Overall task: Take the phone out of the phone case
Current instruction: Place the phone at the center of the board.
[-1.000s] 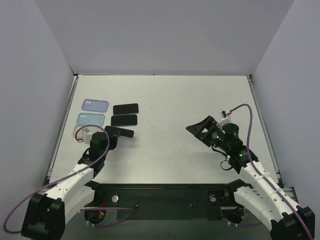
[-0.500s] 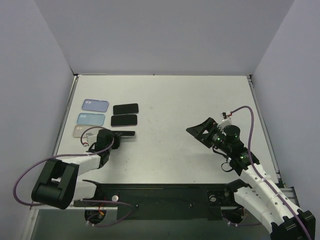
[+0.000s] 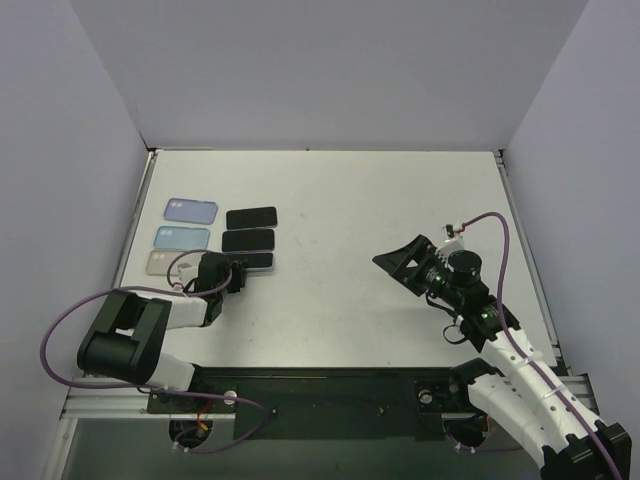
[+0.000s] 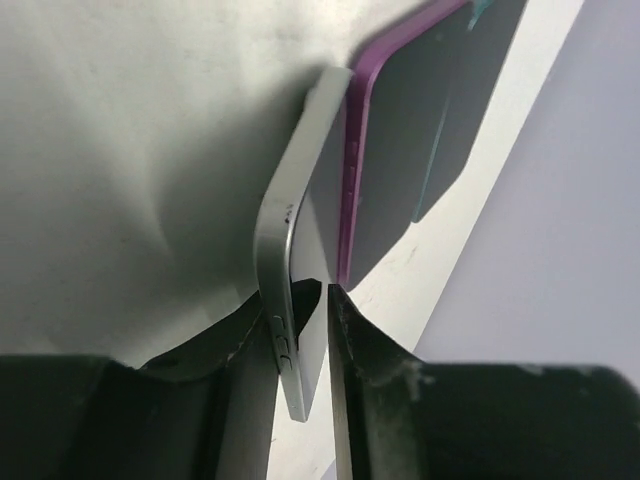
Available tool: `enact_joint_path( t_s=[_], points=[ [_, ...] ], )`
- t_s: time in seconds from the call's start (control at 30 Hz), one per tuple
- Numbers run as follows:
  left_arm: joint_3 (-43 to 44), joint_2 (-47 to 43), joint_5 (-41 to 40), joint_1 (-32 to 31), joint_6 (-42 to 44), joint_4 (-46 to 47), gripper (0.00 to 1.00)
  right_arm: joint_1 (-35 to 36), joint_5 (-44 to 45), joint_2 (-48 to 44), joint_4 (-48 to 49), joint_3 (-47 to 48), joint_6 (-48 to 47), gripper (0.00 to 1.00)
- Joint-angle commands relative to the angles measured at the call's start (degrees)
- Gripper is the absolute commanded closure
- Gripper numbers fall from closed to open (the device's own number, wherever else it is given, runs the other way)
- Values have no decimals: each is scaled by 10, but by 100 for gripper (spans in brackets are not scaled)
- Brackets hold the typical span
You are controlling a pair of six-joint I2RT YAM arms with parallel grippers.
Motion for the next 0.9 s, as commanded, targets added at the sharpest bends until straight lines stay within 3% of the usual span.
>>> enact_joint_path(
  t_s=[0.0, 0.03, 0.23, 0.4, 0.53, 0.67, 0.77, 0.87],
  points=[
    [5, -2, 29, 5, -16, -14, 61, -5, -5, -11, 6, -6, 1, 27],
    [2, -6, 33, 6, -18, -23, 60, -5, -5, -11, 7, -6, 1, 27],
    [-2, -71, 83, 21, -30, -95, 30, -7, -7, -4, 11, -5, 1, 27],
    [29, -125, 128, 42, -17, -254, 28, -8, -10, -1, 17, -6, 5, 27],
    [79, -182, 146, 62, 41, -384, 28, -9, -10, -5, 10, -6, 3, 27],
    [178, -221, 99, 56, 224, -415, 28, -10, 11, -4, -28, 8, -20, 27],
    [288, -198, 115, 26, 435, -414, 34, -10, 38, -3, -80, 36, -70, 23],
    [359, -218, 27, -86, 577, -414, 36, -10, 97, -5, -179, 83, -118, 20]
  ],
)
